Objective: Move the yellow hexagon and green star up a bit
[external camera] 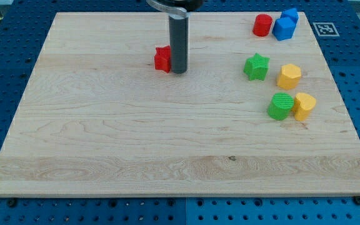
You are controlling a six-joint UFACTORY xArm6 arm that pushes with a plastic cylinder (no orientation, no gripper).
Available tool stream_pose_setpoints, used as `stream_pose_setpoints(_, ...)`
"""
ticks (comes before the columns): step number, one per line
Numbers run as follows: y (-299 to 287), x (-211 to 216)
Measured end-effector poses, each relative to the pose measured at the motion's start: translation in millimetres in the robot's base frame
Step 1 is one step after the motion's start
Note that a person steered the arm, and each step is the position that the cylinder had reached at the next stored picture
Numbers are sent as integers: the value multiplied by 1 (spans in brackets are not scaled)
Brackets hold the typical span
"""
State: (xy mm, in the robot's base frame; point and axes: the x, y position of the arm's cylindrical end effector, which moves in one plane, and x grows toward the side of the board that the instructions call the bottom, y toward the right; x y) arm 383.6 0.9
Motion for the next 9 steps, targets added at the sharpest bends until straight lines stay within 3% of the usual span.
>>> stream_pose_setpoints(1,38,25)
stream_pose_setpoints(4,154,39)
stream_pose_setpoints(6,176,58)
stream_pose_setpoints(8,246,64)
stream_pose_setpoints(9,247,45)
